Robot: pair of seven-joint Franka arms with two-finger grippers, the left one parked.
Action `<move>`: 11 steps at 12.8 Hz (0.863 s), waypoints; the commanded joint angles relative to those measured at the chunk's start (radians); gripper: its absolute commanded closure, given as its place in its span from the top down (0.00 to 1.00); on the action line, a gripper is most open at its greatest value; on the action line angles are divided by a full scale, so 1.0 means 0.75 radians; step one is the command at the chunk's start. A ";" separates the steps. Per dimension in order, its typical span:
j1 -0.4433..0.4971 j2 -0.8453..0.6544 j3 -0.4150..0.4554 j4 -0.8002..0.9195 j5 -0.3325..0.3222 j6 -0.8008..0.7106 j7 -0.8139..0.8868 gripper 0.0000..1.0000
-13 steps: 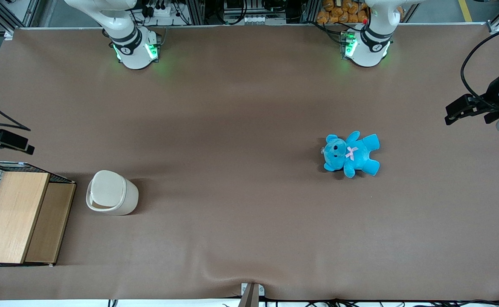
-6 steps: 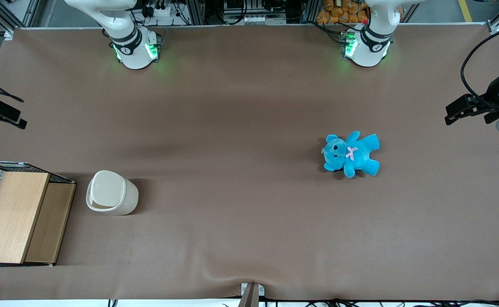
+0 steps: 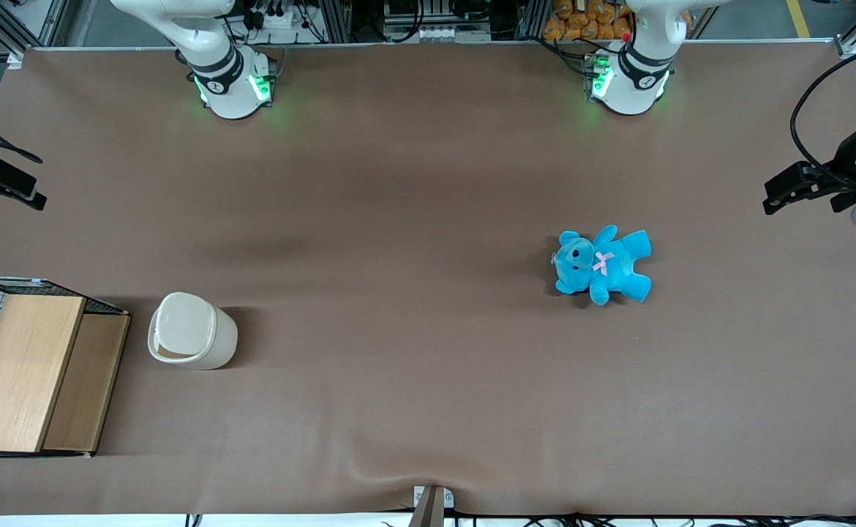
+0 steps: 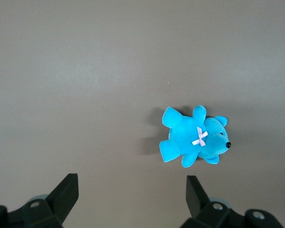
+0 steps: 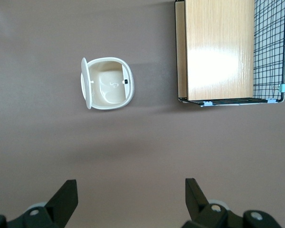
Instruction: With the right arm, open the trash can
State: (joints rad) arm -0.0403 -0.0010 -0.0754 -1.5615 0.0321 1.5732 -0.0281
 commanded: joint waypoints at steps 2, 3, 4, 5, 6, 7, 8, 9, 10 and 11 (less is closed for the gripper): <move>-0.012 -0.009 0.011 0.022 -0.030 0.023 -0.010 1.00; -0.014 0.011 0.011 0.049 -0.033 0.023 -0.010 1.00; -0.018 0.034 0.011 0.067 -0.035 0.021 -0.008 1.00; -0.022 0.042 0.011 0.073 -0.033 0.023 -0.008 1.00; -0.022 0.044 0.011 0.076 -0.035 0.023 -0.010 1.00; -0.022 0.044 0.011 0.076 -0.035 0.021 -0.010 1.00; -0.020 0.044 0.011 0.076 -0.035 0.021 -0.008 1.00; -0.020 0.044 0.011 0.076 -0.033 0.021 -0.008 1.00; -0.020 0.044 0.011 0.076 -0.033 0.021 -0.008 1.00; -0.020 0.044 0.011 0.076 -0.033 0.021 -0.008 1.00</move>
